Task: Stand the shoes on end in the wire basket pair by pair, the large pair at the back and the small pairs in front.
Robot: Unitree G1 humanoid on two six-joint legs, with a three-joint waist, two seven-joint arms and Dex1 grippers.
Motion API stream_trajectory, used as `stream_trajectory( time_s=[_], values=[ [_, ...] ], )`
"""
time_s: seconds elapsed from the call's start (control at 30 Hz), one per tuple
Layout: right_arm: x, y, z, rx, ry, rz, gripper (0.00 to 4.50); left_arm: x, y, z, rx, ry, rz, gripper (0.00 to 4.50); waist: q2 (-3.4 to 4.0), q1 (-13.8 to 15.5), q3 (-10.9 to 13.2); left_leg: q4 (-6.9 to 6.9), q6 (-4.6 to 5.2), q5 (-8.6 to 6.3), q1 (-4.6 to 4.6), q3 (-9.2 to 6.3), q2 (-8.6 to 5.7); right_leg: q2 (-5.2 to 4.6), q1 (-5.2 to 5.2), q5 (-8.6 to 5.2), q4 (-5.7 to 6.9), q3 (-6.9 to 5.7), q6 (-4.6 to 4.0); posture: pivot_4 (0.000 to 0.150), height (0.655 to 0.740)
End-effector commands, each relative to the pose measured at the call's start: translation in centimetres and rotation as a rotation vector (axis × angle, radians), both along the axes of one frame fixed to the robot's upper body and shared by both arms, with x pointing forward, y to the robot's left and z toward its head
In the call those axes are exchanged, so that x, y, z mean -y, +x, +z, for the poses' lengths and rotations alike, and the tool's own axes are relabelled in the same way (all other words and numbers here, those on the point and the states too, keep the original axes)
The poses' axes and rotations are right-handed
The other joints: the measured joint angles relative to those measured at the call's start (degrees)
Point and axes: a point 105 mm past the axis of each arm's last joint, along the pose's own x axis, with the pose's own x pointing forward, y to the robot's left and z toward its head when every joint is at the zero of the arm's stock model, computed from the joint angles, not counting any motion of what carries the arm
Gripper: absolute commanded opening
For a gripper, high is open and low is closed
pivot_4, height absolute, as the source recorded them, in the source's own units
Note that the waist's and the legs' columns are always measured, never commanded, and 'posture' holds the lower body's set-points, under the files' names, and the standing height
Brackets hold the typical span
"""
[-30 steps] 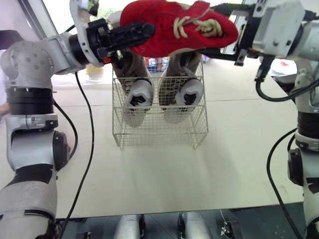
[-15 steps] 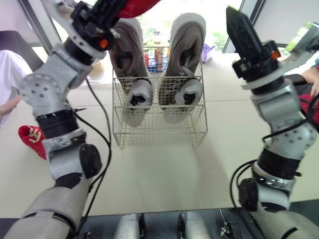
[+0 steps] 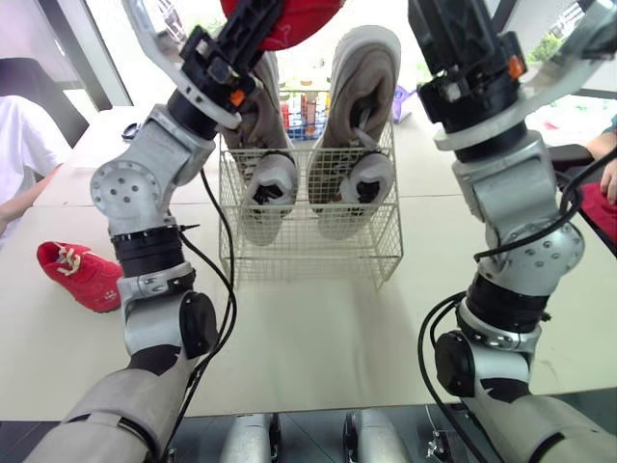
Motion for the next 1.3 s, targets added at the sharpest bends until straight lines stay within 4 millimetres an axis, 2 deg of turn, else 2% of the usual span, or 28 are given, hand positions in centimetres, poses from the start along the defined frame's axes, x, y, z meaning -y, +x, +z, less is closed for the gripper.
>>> stream_trajectory(
  time_s=[0.03,0.2,0.37,0.53,0.77,0.9,1.1,1.2,1.3],
  values=[
    [-0.3,-0.4,0.9,0.054,0.004,-0.013,4.48,0.5,-1.4,0.8,0.064,0.015,-0.033,0.25,0.0,0.05,0.0,0.0,0.0,0.0,0.0,0.0,0.0,0.0,0.0,0.0,0.0,0.0,0.0,0.15,0.6675],
    [-0.4,0.2,0.7,0.049,-0.004,-0.03,4.48,0.8,-2.1,0.8,0.087,0.028,-0.054,0.25,0.0,-0.01,0.0,-0.02,0.0,0.0,0.0,-0.01,0.0,0.0,-0.01,0.0,-0.01,0.0,0.0,0.15,0.6675],
    [-0.2,0.3,1.3,0.067,0.011,-0.039,4.48,1.3,-2.2,-0.5,0.073,0.07,-0.062,0.25,0.0,-0.01,0.0,-0.03,0.0,0.0,0.0,-0.02,0.01,0.0,0.0,0.0,-0.04,0.0,0.0,0.15,0.6675],
    [0.1,0.9,0.6,0.043,-0.006,-0.057,4.48,0.7,-2.3,0.2,0.092,0.045,-0.044,0.25,0.0,0.17,0.0,-0.03,0.0,0.0,-0.02,0.0,0.0,0.0,0.03,0.0,-0.09,-0.03,0.0,0.15,0.6675],
    [0.2,1.1,0.4,0.034,-0.001,-0.062,4.48,0.8,-2.8,0.0,0.103,0.067,-0.061,0.25,0.0,-0.06,0.0,-0.08,0.0,0.0,-0.01,-0.02,0.01,0.01,0.01,0.0,-0.12,-0.01,0.0,0.15,0.6675],
    [0.2,0.2,1.0,0.061,0.024,-0.018,4.48,1.1,-1.9,-1.5,0.053,0.101,-0.049,0.25,0.0,-0.02,0.0,-0.08,0.01,0.0,0.0,-0.02,0.01,0.01,0.01,0.0,-0.12,-0.01,0.0,0.15,0.6675],
    [0.1,-0.2,1.0,0.066,0.014,0.009,4.48,1.3,-1.4,-2.1,0.042,0.116,-0.036,0.25,0.0,0.04,0.0,-0.06,0.01,-0.01,-0.03,-0.01,0.01,0.01,0.02,0.0,-0.15,-0.02,0.0,0.15,0.6675],
    [-0.1,-0.3,0.8,0.067,0.002,0.014,3.65,1.3,-1.2,-2.2,0.039,0.124,-0.027,0.25,0.0,-0.02,0.0,-0.09,0.01,-0.01,-0.02,-0.02,0.01,0.01,0.01,0.0,-0.14,-0.02,0.0,0.15,0.6675],
    [-0.3,-0.5,0.8,0.07,-0.007,0.019,2.18,1.2,-1.1,-2.4,0.033,0.128,-0.015,0.25,0.0,0.0,0.0,-0.09,0.01,-0.01,-0.02,-0.02,0.01,0.02,0.01,0.0,-0.15,-0.01,0.0,0.15,0.6675]
  ],
)
